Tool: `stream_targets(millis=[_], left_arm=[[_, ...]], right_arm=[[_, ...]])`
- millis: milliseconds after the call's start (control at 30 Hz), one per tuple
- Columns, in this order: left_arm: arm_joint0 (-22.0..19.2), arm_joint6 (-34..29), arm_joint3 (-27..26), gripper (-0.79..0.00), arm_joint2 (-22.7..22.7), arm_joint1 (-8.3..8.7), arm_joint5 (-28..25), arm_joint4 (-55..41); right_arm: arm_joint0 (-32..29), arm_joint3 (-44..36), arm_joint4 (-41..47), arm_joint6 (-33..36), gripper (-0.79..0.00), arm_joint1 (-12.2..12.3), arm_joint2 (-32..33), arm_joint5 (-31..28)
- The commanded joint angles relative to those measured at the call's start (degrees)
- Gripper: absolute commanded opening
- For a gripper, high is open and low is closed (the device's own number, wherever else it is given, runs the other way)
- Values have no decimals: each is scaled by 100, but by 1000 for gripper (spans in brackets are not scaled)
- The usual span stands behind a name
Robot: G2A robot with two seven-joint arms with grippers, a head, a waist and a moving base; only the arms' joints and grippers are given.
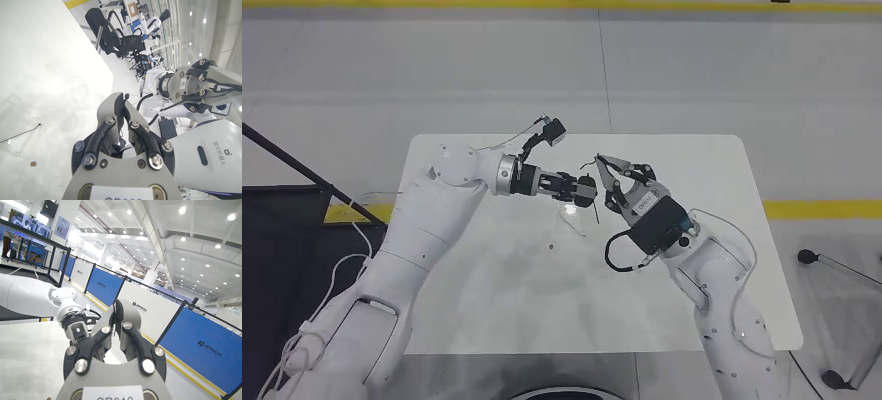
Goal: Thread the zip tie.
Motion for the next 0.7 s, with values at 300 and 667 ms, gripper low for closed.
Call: stream_targets(millis=[300,667], left_arm=[[-65,40,93,-785,137,8,-39,-122],[-65,40,93,-785,137,8,-39,-122]], right_arm=[[78,22,-343,-165,-785,117,113,-266],[189,227,-379,-154,-785,195,136,-355]])
